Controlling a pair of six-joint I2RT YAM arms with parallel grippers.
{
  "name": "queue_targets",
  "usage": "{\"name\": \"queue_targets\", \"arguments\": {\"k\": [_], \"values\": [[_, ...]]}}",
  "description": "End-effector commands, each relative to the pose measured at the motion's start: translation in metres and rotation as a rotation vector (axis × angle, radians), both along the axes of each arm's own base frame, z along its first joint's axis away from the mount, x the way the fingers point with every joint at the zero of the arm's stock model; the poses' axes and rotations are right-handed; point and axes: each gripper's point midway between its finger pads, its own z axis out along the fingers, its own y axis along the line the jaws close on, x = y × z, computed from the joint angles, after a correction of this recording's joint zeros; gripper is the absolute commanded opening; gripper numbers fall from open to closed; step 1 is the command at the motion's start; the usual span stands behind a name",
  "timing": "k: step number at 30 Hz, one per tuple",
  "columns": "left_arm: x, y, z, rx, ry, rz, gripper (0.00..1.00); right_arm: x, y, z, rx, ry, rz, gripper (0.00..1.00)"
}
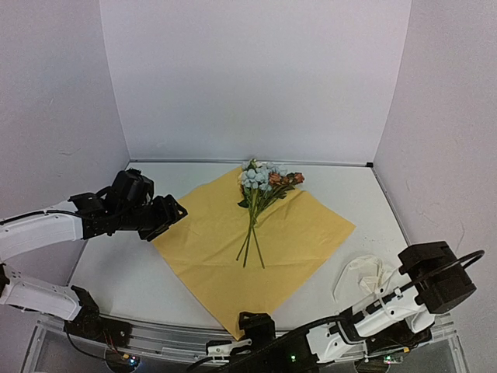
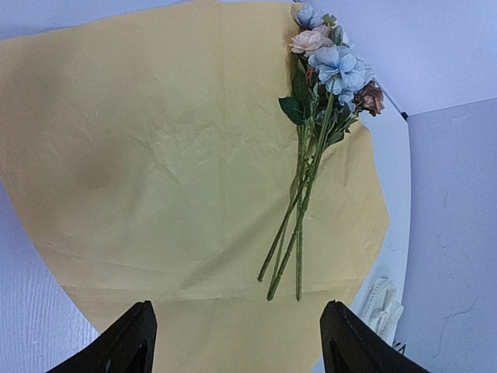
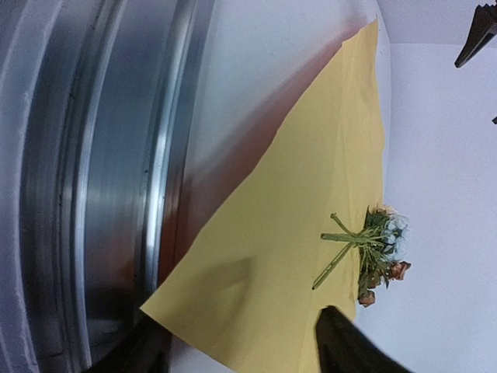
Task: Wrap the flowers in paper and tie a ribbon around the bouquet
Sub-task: Pick up the bottom corner of the flattened wrapping paper from the center of the board.
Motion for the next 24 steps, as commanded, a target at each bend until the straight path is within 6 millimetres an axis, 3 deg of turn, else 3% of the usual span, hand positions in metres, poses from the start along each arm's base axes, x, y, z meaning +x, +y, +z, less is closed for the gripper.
{"name": "queue_targets", "arguments": {"k": [1,4,9,18,24], "values": [[0.006,0.002,0.007,-0.001,-0.030,0.016,0.75,0.026,0.004,0.013,0.027,-0.058,-0.056,0.46],[0.006,0.002,0.006,0.002,-0.030,0.018,0.75,0.033,0.002,0.021,0.053,-0.046,-0.076,0.20],[0.007,0.004,0.008,0.010,-0.037,0.016,0.75,0.043,-0.004,0.039,0.094,-0.007,-0.104,0.01],[0.011,0.006,0.025,0.036,-0.082,-0.005,0.75,0.070,-0.024,0.060,0.081,0.191,-0.203,0.00],[0.012,0.006,0.038,0.049,-0.117,-0.023,0.75,0.105,-0.024,0.071,0.065,0.251,-0.272,0.00]]}}
